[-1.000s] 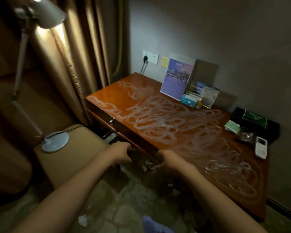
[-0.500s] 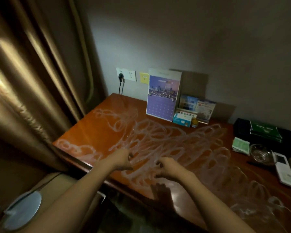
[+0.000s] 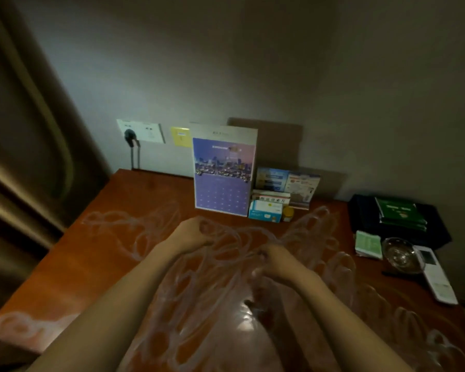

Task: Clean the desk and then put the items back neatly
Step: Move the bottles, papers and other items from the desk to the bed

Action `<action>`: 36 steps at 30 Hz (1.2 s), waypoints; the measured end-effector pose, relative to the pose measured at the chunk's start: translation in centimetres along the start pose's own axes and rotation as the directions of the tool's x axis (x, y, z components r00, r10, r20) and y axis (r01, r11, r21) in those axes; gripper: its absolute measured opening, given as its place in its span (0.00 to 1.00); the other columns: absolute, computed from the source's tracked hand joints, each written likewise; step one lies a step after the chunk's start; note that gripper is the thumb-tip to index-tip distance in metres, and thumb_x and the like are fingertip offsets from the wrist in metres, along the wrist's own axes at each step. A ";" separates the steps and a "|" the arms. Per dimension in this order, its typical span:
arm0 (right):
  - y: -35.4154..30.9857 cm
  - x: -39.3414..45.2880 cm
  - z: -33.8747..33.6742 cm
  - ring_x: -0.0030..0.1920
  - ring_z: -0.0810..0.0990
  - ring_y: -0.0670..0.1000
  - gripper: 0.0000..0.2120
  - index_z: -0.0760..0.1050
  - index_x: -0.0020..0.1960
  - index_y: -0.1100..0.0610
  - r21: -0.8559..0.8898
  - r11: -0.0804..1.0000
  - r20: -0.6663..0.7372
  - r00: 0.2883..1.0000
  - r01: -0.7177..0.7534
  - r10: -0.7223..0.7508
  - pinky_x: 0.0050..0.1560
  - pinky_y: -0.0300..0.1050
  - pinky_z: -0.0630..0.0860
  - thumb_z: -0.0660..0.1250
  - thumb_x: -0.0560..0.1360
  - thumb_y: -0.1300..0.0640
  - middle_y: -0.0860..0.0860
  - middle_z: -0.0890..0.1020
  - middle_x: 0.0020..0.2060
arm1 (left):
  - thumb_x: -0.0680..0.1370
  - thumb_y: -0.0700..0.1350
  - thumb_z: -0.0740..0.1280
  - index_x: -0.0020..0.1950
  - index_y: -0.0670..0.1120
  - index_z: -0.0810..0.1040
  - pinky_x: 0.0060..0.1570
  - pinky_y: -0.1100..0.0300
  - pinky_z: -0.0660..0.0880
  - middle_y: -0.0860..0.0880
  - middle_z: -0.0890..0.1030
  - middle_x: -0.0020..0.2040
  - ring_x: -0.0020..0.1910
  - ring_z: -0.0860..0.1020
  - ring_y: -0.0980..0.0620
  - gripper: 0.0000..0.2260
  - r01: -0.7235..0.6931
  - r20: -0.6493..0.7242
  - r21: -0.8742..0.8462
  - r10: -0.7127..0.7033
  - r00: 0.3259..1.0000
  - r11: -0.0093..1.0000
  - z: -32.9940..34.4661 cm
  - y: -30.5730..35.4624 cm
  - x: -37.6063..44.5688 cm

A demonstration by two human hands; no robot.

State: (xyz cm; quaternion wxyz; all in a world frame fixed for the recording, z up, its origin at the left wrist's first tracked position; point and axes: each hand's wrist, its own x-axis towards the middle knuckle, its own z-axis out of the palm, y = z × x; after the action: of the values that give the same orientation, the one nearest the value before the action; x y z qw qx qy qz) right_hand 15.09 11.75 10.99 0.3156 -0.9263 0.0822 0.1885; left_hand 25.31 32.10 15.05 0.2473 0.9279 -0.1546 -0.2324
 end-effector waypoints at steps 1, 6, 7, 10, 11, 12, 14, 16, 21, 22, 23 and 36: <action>0.1 0.9 -0.7 0.57 0.77 0.51 0.22 0.76 0.61 0.57 0.006 1.000 -0.013 1.000 -0.025 0.025 0.49 0.36 0.69 0.75 0.68 0.56 0.52 0.79 0.56 | 0.74 0.45 0.71 0.66 0.43 0.72 0.47 0.62 0.70 0.49 0.77 0.59 0.53 0.76 0.50 0.22 -0.015 -0.012 -0.020 0.015 1.000 1.000 -0.5 0.2 1.5; 0.4 6.9 -4.0 0.67 0.70 0.53 0.31 0.66 0.71 0.58 -0.076 0.990 -0.110 0.988 -0.117 0.108 0.61 0.40 0.69 0.72 0.71 0.53 0.55 0.71 0.67 | 0.72 0.47 0.74 0.75 0.43 0.58 0.53 0.58 0.71 0.40 0.72 0.67 0.58 0.74 0.45 0.37 -0.021 -0.006 -0.105 0.021 1.000 0.994 -3.5 -0.5 9.7; 0.5 8.1 -4.5 0.70 0.65 0.55 0.36 0.60 0.74 0.56 -0.116 0.981 -0.143 0.980 -0.155 0.138 0.66 0.44 0.66 0.72 0.72 0.51 0.55 0.65 0.71 | 0.71 0.48 0.75 0.76 0.44 0.54 0.57 0.55 0.71 0.39 0.69 0.69 0.62 0.72 0.43 0.41 -0.025 -0.030 -0.121 0.022 0.999 0.992 -4.1 -0.7 11.4; 0.8 11.7 -5.6 0.73 0.59 0.56 0.40 0.54 0.76 0.52 -0.168 0.960 -0.231 0.956 -0.224 0.183 0.71 0.51 0.62 0.71 0.71 0.48 0.54 0.59 0.74 | 0.68 0.52 0.77 0.78 0.46 0.45 0.67 0.46 0.63 0.38 0.58 0.74 0.71 0.61 0.38 0.50 0.018 -0.103 -0.117 -0.030 0.994 0.993 -5.4 -1.3 15.7; 0.9 12.8 -5.7 0.73 0.59 0.56 0.40 0.54 0.76 0.51 -0.140 0.962 -0.237 0.951 -0.236 0.199 0.71 0.52 0.62 0.72 0.71 0.48 0.53 0.60 0.74 | 0.67 0.52 0.77 0.78 0.46 0.43 0.69 0.45 0.60 0.37 0.55 0.74 0.72 0.59 0.37 0.52 0.038 -0.124 -0.116 -0.053 0.991 0.993 -5.5 -1.5 17.0; 1.1 13.7 -5.6 0.72 0.60 0.55 0.40 0.55 0.76 0.50 -0.093 0.965 -0.242 0.946 -0.244 0.216 0.70 0.52 0.62 0.72 0.71 0.49 0.53 0.61 0.73 | 0.67 0.52 0.77 0.77 0.46 0.43 0.70 0.45 0.58 0.37 0.54 0.74 0.73 0.57 0.37 0.52 0.048 -0.148 -0.135 -0.068 0.987 0.990 -5.5 -1.5 17.9; 1.2 15.2 -5.3 0.72 0.60 0.54 0.38 0.56 0.75 0.50 0.021 0.963 -0.231 0.936 -0.269 0.267 0.69 0.51 0.63 0.73 0.71 0.51 0.51 0.63 0.72 | 0.66 0.48 0.78 0.77 0.44 0.46 0.70 0.44 0.58 0.37 0.55 0.74 0.73 0.57 0.38 0.52 0.018 -0.225 -0.232 -0.071 0.972 0.973 -5.1 -1.9 19.5; 1.6 16.6 -4.7 0.72 0.60 0.53 0.38 0.58 0.74 0.51 0.088 0.960 -0.221 0.934 -0.266 0.280 0.69 0.50 0.64 0.73 0.71 0.53 0.51 0.64 0.71 | 0.64 0.43 0.79 0.75 0.43 0.53 0.68 0.43 0.64 0.38 0.63 0.70 0.70 0.64 0.39 0.48 -0.062 -0.311 -0.385 -0.066 0.948 0.921 -4.6 -2.6 21.0; 3.2 19.2 -3.5 0.71 0.62 0.55 0.37 0.61 0.73 0.50 0.044 0.955 -0.229 0.928 -0.293 0.295 0.69 0.52 0.66 0.74 0.69 0.53 0.52 0.64 0.70 | 0.66 0.53 0.76 0.63 0.43 0.69 0.58 0.45 0.76 0.42 0.76 0.58 0.56 0.76 0.45 0.31 -0.040 -0.263 -0.621 -0.160 0.951 0.783 -4.5 -4.0 23.7; 3.5 19.6 -3.3 0.71 0.62 0.55 0.37 0.61 0.73 0.51 0.053 0.956 -0.227 0.928 -0.290 0.294 0.68 0.52 0.67 0.74 0.69 0.54 0.52 0.64 0.70 | 0.68 0.56 0.74 0.59 0.44 0.72 0.56 0.46 0.76 0.42 0.77 0.55 0.54 0.77 0.44 0.26 -0.039 -0.248 -0.618 -0.148 0.958 0.785 -4.6 -4.1 23.9; 3.8 20.1 -3.0 0.70 0.64 0.55 0.36 0.62 0.73 0.52 0.063 0.957 -0.229 0.930 -0.282 0.289 0.67 0.51 0.69 0.74 0.69 0.56 0.52 0.64 0.71 | 0.70 0.56 0.72 0.58 0.44 0.73 0.55 0.46 0.76 0.43 0.79 0.54 0.53 0.78 0.43 0.23 -0.033 -0.226 -0.641 -0.147 0.963 0.767 -4.7 -4.2 24.0; 3.9 19.5 -0.9 0.61 0.75 0.52 0.28 0.74 0.64 0.46 -0.107 0.939 -0.308 0.909 -0.327 0.281 0.57 0.46 0.74 0.75 0.65 0.46 0.47 0.77 0.62 | 0.79 0.47 0.63 0.63 0.44 0.74 0.57 0.52 0.75 0.46 0.80 0.54 0.54 0.78 0.49 0.14 -0.126 -0.298 -0.790 -0.196 0.934 0.600 -1.8 -4.9 20.6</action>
State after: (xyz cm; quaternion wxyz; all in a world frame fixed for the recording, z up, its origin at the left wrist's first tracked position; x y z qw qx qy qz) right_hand 32.17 7.42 1.64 0.1936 -0.9413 0.2559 0.1045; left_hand 44.44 28.59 6.53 0.6545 0.7473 0.0313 -0.1105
